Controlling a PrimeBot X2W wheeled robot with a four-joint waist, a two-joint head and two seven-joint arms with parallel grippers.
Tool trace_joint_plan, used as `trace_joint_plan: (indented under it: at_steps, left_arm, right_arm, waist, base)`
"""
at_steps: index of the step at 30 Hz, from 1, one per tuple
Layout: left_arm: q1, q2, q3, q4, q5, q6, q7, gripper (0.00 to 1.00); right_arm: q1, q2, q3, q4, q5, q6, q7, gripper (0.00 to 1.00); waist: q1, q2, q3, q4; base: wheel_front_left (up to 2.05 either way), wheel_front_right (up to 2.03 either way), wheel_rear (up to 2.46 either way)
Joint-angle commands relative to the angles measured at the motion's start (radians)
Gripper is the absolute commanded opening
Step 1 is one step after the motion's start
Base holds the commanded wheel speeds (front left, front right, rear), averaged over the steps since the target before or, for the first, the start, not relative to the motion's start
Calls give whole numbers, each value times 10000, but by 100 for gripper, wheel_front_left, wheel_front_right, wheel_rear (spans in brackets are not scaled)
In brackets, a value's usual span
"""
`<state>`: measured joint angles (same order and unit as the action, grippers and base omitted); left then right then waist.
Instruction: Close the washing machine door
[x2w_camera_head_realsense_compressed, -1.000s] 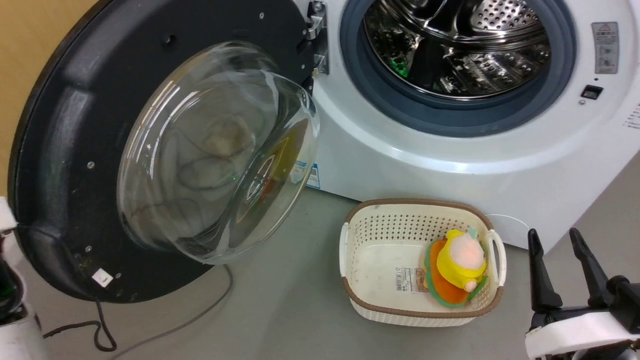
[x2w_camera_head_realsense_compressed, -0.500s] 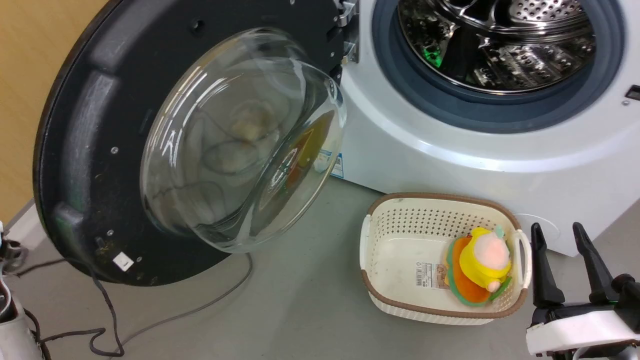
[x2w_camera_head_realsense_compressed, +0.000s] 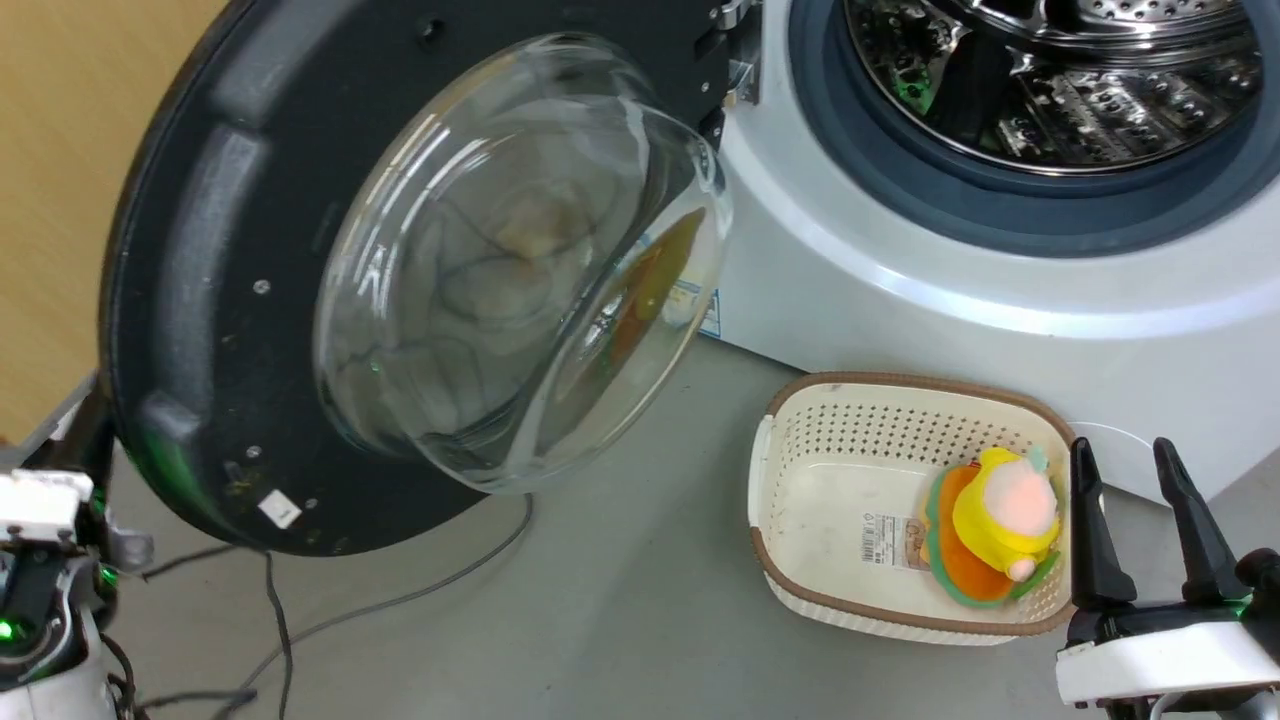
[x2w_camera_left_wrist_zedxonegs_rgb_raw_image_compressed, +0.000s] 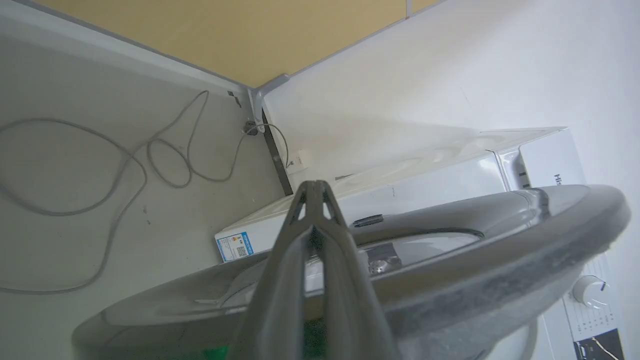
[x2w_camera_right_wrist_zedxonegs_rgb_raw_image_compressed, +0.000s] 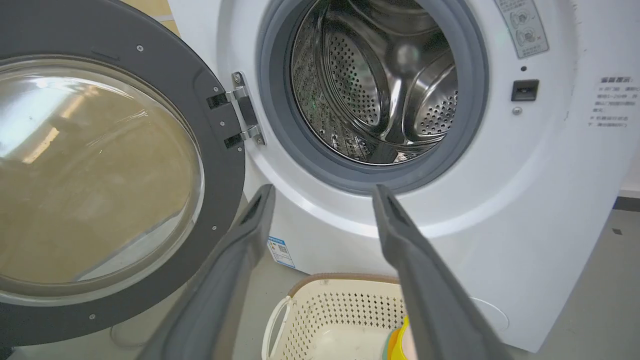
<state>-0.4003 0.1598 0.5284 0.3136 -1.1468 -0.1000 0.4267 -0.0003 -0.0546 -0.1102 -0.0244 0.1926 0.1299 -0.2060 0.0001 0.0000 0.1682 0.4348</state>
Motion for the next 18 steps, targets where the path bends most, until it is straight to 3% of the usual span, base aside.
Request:
trace_joint_plan:
  at_steps: [1,10,18]
  left_arm:
    - [215,-119,-44,-39,-361,-78,238,0]
    - [1318,-609,-859,-1389,-2036,-177,1859,0]
    - [2467,-914,-2596,-3183,-2932,-264,2886,0]
  right_arm:
    - [-185,36,-30,-67,76,7,-122,100]
    - [-76,39,-197,-67,380,7,-310,100]
    - [-46,42,-259,-76,592,8,-477,100]
  waist:
    - [-1,0,23,53]
    - [-1,0,-11,514]
    - [-1,0,-10,955]
  base:
    - [0,0,0]
    - [0,0,0]
    - [0,0,0]
